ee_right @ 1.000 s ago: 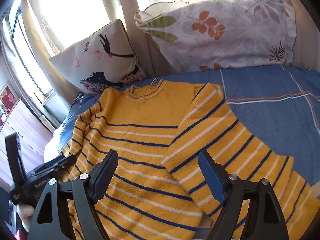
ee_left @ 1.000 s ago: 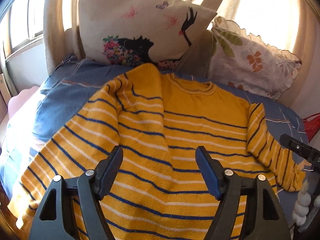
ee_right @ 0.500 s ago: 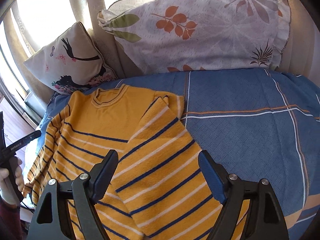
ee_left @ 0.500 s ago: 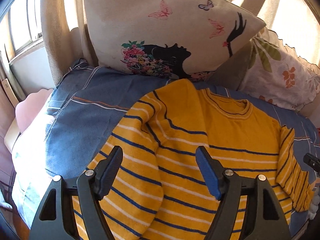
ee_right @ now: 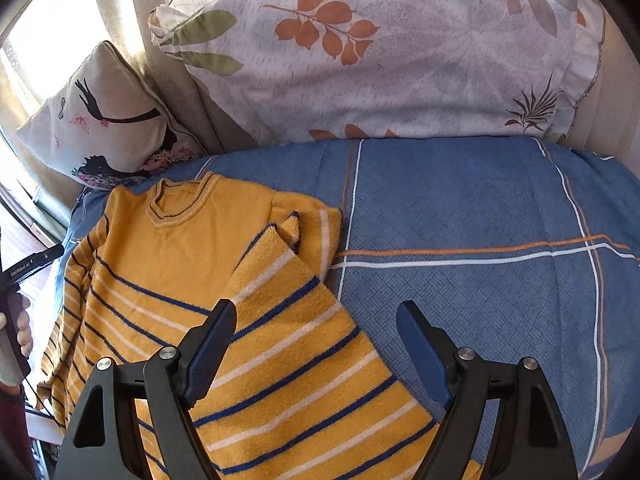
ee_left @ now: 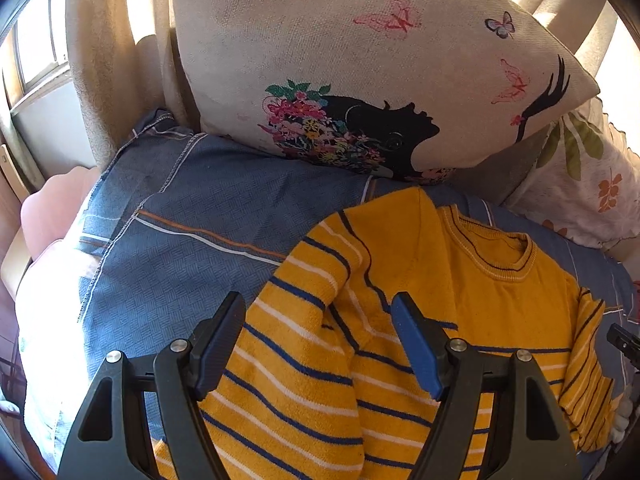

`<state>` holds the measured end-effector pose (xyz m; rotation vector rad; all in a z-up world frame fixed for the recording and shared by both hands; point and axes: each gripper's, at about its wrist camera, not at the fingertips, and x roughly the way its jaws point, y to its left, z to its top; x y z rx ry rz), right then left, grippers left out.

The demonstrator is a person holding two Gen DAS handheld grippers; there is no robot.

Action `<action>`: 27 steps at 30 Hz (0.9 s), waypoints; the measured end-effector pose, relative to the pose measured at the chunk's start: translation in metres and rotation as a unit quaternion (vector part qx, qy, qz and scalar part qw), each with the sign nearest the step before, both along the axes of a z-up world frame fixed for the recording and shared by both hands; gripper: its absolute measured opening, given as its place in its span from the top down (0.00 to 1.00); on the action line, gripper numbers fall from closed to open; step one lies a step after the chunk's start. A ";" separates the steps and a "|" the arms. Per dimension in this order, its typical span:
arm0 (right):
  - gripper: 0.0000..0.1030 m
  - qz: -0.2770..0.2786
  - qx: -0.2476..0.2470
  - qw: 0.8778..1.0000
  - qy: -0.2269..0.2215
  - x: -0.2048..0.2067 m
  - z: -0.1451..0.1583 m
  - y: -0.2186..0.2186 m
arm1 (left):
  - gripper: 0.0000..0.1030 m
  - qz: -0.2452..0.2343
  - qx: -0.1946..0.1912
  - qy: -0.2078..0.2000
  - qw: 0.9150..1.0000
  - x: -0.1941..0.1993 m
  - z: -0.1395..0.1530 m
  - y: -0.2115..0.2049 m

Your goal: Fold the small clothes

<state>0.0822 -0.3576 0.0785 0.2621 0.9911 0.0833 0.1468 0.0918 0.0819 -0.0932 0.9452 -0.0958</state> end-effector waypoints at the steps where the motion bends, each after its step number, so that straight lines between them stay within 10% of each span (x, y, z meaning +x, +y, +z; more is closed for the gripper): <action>1: 0.16 0.003 0.002 1.000 -0.005 0.003 0.003 0.001 | 0.28 -0.005 -0.007 0.000 1.000 0.005 0.000 0.001; 10: 0.16 0.022 -0.032 0.999 -0.017 0.052 0.010 0.012 | 0.28 -0.082 -0.015 0.026 0.996 0.057 -0.038 -0.031; 18: 0.17 0.036 -0.028 0.997 0.059 0.100 -0.043 0.019 | 0.39 -0.140 0.072 0.058 0.986 0.074 -0.064 -0.070; 21: 0.59 0.062 -0.012 0.997 0.050 0.101 -0.041 0.032 | 0.94 -0.131 0.088 0.039 0.987 0.070 -0.055 -0.070; 22: 0.80 0.078 0.010 0.995 0.056 0.102 -0.039 0.036 | 0.94 -0.127 0.083 0.037 0.988 0.072 -0.052 -0.066; 27: 0.86 0.067 -0.017 0.997 0.044 0.117 -0.016 0.038 | 0.94 -0.059 0.080 0.023 0.995 0.093 -0.036 -0.040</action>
